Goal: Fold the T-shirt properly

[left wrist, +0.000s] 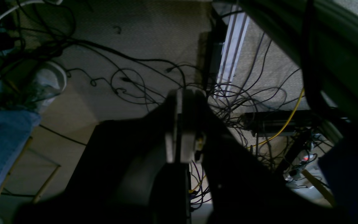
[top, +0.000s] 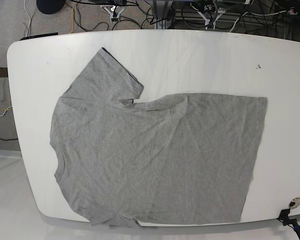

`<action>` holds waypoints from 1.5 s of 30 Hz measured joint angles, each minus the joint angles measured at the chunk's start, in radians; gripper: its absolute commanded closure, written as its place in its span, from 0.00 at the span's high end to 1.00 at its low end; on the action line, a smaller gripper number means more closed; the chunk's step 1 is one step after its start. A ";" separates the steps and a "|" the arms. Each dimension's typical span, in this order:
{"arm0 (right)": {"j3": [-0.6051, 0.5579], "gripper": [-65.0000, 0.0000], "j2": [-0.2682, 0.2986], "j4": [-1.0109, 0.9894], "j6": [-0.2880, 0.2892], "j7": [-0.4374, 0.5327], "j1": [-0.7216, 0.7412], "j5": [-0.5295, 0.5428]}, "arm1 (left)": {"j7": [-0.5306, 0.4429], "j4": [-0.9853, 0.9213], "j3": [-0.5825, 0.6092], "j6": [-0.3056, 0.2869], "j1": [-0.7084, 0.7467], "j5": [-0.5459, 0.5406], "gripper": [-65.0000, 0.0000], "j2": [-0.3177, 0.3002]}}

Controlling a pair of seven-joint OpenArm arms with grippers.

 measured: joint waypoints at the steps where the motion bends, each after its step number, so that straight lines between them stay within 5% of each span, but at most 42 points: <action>1: -0.005 0.00 -0.002 -0.006 -0.013 0.000 0.008 0.010 | 0.000 0.000 0.004 0.000 0.000 -0.003 0.00 0.001; 4: -0.008 0.00 -0.011 0.022 0.035 0.016 -0.003 -0.008 | -0.008 0.013 0.002 0.003 0.003 -0.003 0.00 -0.003; 34: -0.010 0.00 -0.013 0.027 0.026 0.003 -0.009 -0.013 | -0.010 -0.001 0.006 0.000 0.019 -0.006 0.00 -0.013; 45: -0.009 0.00 0.029 0.150 0.033 -0.010 -0.160 -0.012 | -0.004 0.129 0.002 -0.008 0.096 0.002 0.00 -0.032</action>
